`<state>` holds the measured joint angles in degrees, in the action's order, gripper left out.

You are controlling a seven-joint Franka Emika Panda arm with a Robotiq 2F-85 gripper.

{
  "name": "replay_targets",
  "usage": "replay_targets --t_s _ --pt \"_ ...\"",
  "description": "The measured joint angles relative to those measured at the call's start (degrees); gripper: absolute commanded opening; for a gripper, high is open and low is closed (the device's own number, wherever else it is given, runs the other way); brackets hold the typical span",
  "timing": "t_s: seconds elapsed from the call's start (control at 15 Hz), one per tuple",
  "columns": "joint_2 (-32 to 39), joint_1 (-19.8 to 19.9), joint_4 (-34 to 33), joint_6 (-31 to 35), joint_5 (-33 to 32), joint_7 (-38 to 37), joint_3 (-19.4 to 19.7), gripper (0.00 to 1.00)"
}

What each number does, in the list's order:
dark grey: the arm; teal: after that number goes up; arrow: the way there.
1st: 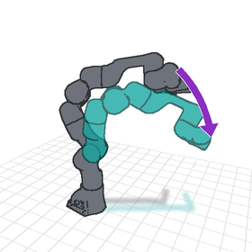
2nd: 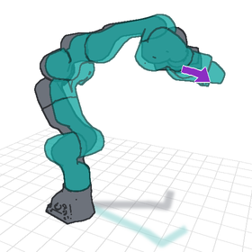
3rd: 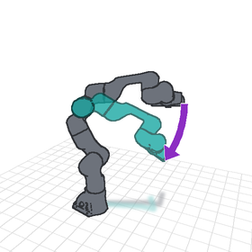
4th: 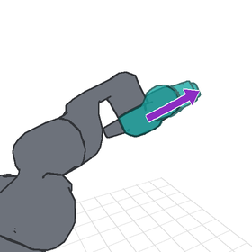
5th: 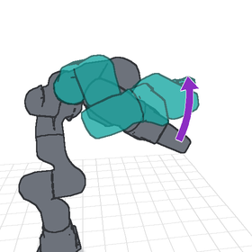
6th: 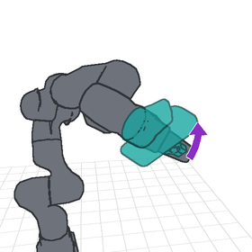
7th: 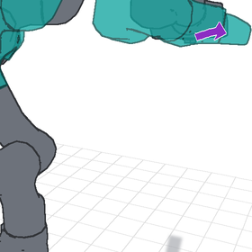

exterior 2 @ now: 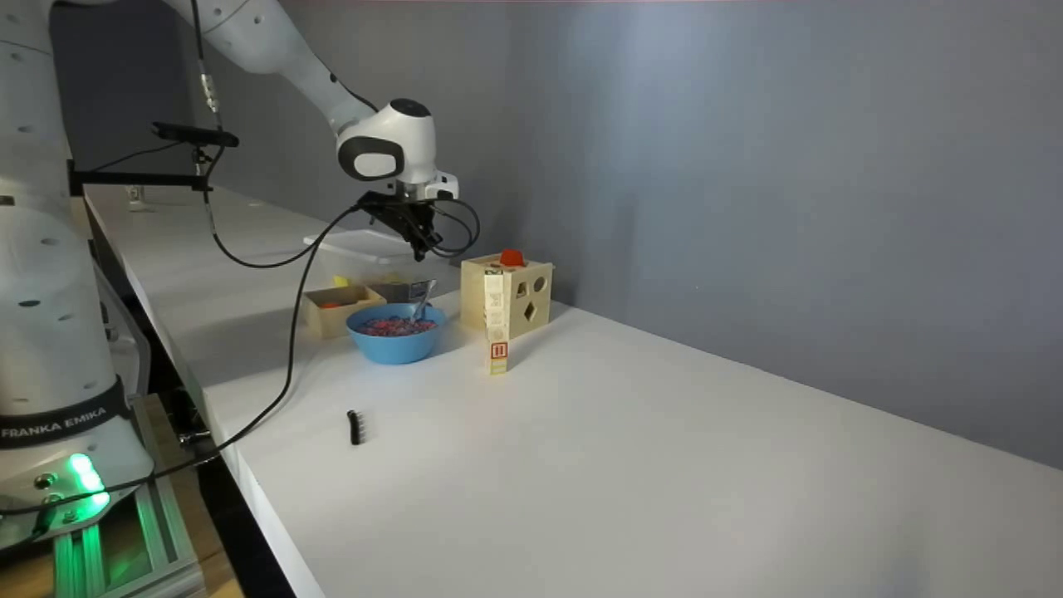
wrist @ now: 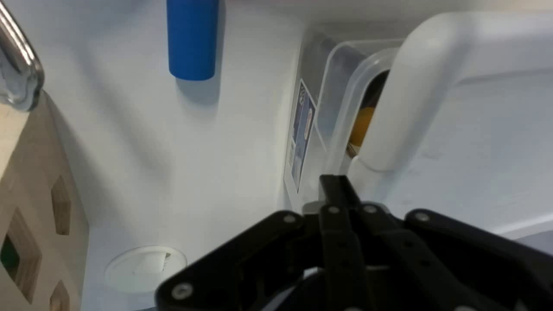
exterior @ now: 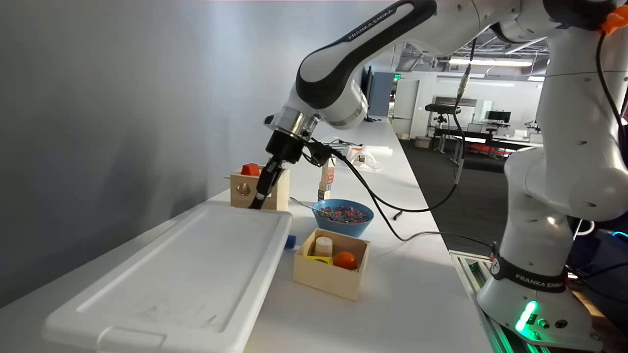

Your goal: Remove the white lid from the clear container then place the objects in the wooden box into the container.

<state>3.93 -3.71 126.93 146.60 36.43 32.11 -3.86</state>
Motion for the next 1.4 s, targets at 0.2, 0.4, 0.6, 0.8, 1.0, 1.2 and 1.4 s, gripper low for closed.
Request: replay_targets --t_s 0.2,0.4,0.6,0.8,1.0,1.2,1.4 --pt "0.25 0.02 -0.3 0.01 0.0 -0.91 -0.03 0.0" --pt "0.25 0.02 -0.31 0.01 0.0 -0.94 -0.16 0.0" --pt "0.25 0.02 -0.31 0.01 0.0 -0.94 -0.43 0.0" --pt "0.24 -0.06 -0.31 0.01 -0.49 -0.95 -0.98 0.0" --pt "0.05 -0.17 -0.29 0.08 -3.15 -1.28 -1.48 0.0" --pt "-0.25 -0.32 -0.17 0.25 -6.91 -2.96 -1.89 0.0" --pt "-0.67 -0.44 0.28 0.77 -9.73 -4.05 -2.25 0.0"
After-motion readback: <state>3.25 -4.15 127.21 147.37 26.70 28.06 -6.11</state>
